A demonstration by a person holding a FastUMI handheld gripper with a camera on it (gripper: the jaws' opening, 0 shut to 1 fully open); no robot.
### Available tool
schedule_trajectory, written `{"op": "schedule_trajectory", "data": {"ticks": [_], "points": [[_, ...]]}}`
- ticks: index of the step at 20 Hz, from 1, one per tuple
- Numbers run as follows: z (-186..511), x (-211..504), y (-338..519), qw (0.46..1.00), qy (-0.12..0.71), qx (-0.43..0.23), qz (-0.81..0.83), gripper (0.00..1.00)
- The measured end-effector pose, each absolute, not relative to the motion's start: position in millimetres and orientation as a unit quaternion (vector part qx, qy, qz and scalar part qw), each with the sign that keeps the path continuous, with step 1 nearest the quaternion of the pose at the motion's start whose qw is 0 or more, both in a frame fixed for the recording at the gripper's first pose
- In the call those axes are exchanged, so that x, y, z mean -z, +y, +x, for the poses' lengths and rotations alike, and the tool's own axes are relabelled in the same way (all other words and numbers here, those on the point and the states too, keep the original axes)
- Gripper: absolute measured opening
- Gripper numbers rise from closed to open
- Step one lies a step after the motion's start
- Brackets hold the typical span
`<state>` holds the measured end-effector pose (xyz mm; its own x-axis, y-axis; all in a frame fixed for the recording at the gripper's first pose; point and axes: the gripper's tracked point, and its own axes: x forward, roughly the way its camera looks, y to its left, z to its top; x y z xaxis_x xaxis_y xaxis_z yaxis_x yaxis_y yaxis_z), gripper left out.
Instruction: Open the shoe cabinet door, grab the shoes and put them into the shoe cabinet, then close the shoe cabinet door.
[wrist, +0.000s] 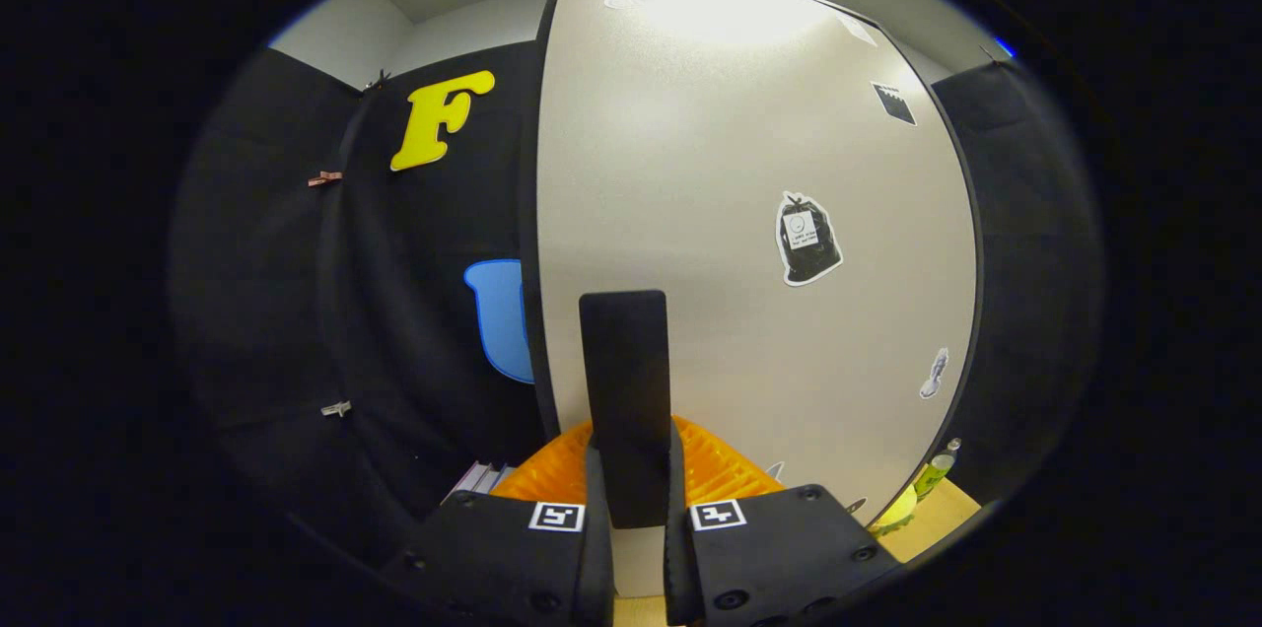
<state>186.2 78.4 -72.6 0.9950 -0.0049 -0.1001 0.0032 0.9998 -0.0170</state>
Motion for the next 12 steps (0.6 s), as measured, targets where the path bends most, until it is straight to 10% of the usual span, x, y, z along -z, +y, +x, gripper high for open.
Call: {"op": "schedule_trajectory", "data": {"ticks": [12], "points": [[82.5, 62.7, 39.9, 0.998, 0.052, -0.034, 0.006, 0.24]]}}
